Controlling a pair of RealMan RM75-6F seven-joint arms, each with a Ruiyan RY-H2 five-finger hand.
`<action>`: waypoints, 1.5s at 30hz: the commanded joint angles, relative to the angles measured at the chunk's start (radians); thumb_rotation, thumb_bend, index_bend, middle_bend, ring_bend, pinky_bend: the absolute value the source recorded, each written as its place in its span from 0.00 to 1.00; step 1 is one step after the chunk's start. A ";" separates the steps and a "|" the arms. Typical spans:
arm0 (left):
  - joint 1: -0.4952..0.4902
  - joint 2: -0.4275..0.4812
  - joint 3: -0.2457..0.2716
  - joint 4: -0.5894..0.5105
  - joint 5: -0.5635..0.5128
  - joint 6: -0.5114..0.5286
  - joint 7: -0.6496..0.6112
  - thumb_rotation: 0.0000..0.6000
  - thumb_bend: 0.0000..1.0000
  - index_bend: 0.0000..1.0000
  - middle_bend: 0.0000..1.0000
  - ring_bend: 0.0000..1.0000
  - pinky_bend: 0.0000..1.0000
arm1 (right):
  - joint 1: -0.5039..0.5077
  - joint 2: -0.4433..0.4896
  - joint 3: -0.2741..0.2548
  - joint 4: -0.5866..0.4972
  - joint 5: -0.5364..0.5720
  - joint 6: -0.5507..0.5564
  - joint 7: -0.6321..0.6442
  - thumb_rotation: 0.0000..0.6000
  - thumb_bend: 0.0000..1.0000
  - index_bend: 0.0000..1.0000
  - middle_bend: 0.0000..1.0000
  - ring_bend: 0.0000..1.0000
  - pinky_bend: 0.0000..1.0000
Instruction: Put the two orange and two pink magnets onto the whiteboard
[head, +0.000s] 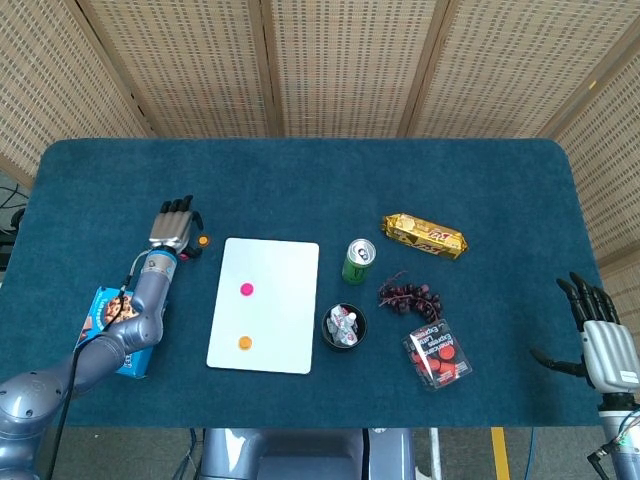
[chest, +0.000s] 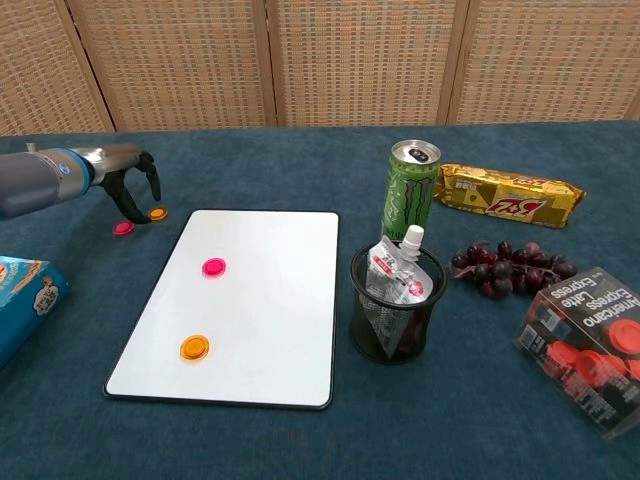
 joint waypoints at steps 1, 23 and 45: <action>-0.001 -0.005 -0.003 0.006 0.000 -0.004 0.001 1.00 0.29 0.39 0.00 0.00 0.00 | 0.000 0.000 0.000 0.000 0.000 0.000 0.000 1.00 0.14 0.00 0.00 0.00 0.00; -0.022 -0.064 -0.035 0.092 -0.028 -0.042 0.043 1.00 0.31 0.56 0.00 0.00 0.00 | 0.002 0.004 0.000 -0.005 0.006 -0.011 0.009 1.00 0.14 0.00 0.00 0.00 0.00; 0.062 0.260 -0.001 -0.667 0.180 0.150 0.027 1.00 0.31 0.58 0.00 0.00 0.00 | 0.000 0.005 -0.001 -0.003 0.001 -0.007 0.021 1.00 0.14 0.00 0.00 0.00 0.00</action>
